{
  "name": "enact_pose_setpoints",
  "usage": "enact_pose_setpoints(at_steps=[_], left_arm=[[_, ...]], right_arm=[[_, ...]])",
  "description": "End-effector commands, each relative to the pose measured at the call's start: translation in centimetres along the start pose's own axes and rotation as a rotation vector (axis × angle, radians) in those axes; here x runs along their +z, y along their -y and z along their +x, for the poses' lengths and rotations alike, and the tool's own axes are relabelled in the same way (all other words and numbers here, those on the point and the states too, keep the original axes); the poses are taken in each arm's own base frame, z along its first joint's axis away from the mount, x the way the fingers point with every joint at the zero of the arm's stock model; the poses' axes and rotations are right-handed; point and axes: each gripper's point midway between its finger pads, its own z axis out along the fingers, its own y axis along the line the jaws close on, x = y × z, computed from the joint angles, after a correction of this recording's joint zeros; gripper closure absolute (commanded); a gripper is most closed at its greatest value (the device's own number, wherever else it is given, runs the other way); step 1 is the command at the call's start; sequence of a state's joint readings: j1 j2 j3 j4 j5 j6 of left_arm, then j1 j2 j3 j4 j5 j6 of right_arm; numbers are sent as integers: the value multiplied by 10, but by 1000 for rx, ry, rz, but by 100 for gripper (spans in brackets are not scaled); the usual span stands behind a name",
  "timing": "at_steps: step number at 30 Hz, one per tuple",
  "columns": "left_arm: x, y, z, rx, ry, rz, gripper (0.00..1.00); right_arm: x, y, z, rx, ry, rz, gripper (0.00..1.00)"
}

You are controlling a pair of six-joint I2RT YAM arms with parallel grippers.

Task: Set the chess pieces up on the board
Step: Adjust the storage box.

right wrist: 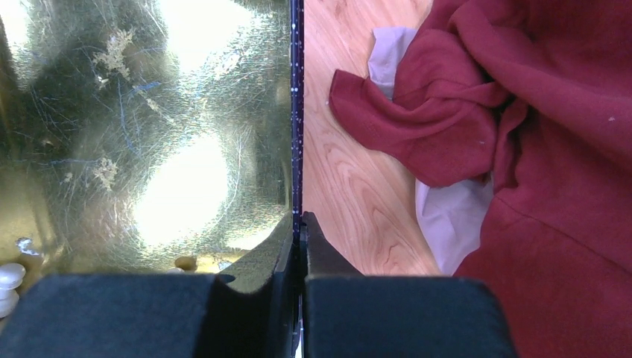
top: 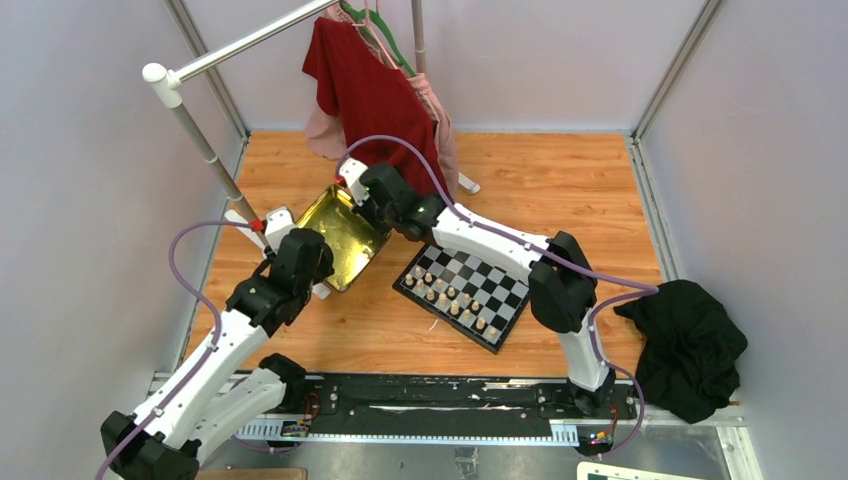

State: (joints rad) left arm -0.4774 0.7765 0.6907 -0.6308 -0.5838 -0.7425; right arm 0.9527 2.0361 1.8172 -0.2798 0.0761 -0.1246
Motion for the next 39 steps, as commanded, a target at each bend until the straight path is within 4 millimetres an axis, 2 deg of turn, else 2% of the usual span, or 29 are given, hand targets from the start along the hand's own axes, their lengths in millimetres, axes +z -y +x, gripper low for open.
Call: enact_pose_setpoints(at_steps=[1, 7, 14, 16, 20, 27, 31, 34, 39], left_arm=[[-11, 4, -7, 46, -35, 16, 46], [-24, 50, -21, 166, -98, 220, 46], [-30, 89, -9, 307, -233, 398, 48], [-34, 98, -8, 325, -257, 446, 48], [-44, 102, -4, 356, -307, 487, 48], [-66, 83, 16, 346, -433, 472, 47], [-78, 82, 10, 262, -431, 467, 46], [-69, 87, 13, 204, -465, 419, 47], [-48, 99, 33, 124, -565, 353, 48]], right_arm=[[-1, 5, -7, -17, 49, -8, 100], [-2, 8, -7, -45, 61, -13, 100], [-10, 19, -12, -59, 84, -11, 100], [-11, 16, -10, -61, 85, -33, 100], [-14, 16, -6, -58, 80, -44, 100], [-15, 20, -4, -55, 84, -30, 100], [-16, 22, -4, -48, 90, -15, 100], [-16, 30, -2, -24, 83, 34, 100], [-19, 35, -4, 11, 96, 76, 100]])
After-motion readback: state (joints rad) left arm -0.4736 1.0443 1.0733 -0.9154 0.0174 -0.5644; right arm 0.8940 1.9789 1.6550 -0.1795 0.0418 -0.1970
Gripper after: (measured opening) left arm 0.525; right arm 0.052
